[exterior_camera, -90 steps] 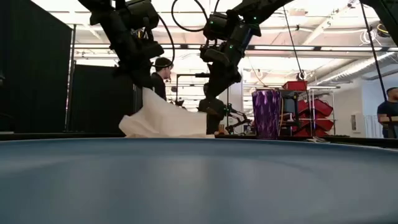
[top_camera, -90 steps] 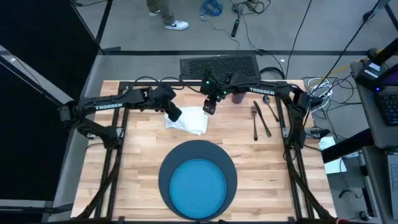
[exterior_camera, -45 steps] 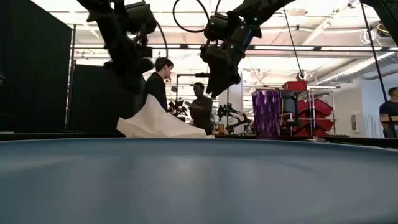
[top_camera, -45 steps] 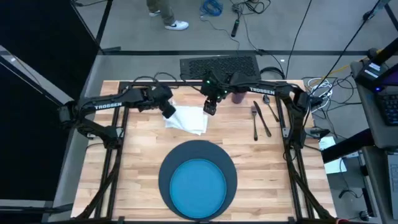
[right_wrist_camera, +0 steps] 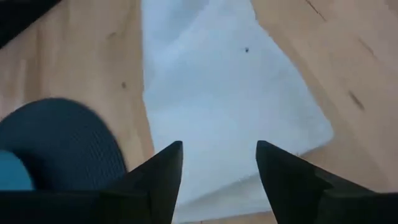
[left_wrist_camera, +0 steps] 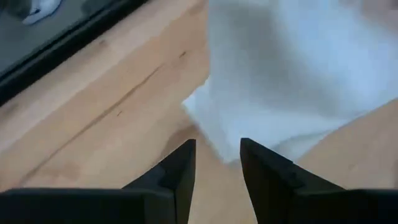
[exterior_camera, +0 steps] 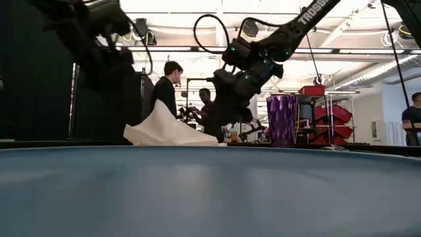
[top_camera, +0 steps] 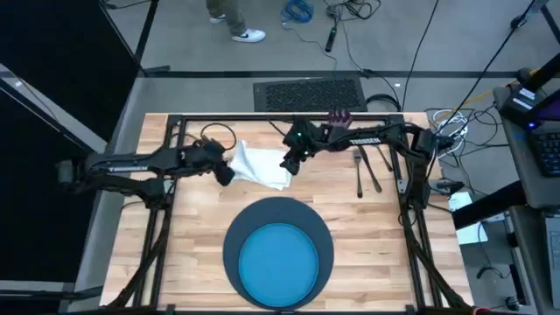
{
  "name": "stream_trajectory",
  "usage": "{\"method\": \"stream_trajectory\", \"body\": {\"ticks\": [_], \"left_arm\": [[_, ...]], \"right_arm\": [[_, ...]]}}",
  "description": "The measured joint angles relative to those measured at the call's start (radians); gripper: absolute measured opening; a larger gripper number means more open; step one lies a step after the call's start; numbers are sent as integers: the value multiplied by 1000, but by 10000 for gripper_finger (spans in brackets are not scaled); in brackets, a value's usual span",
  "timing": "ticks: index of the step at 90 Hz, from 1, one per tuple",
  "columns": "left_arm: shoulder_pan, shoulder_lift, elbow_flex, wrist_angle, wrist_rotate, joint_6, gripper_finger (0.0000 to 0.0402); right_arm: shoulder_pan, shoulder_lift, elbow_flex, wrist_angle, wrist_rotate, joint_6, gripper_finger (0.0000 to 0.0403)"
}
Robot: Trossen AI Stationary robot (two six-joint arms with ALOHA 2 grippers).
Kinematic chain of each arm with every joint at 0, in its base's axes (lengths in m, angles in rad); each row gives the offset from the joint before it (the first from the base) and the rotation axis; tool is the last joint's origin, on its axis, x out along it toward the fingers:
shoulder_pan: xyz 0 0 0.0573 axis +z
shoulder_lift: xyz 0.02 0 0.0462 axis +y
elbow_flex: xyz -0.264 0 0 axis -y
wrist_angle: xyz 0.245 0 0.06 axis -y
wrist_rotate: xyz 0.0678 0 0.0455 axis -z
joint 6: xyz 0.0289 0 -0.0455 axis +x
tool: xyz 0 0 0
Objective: Set table place
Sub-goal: Fold the table napkin
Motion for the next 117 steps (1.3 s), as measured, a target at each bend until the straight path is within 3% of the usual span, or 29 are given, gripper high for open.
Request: {"method": "stream_trajectory", "body": {"ticks": [18,44,89,117], "left_arm": [[-18,-92,-45,58,1,-5,112],[-52,-142,-73,66,0,18,112],[-123,-149,-74,292,-35,105,112],[-123,-149,-74,327,-37,133,112]], "right_arm": [[1,0,-11,-4,96,16,176],[14,6,-11,-8,127,42,176],[35,8,-12,0,187,73,176],[40,93,-15,102,179,112,176]]}}
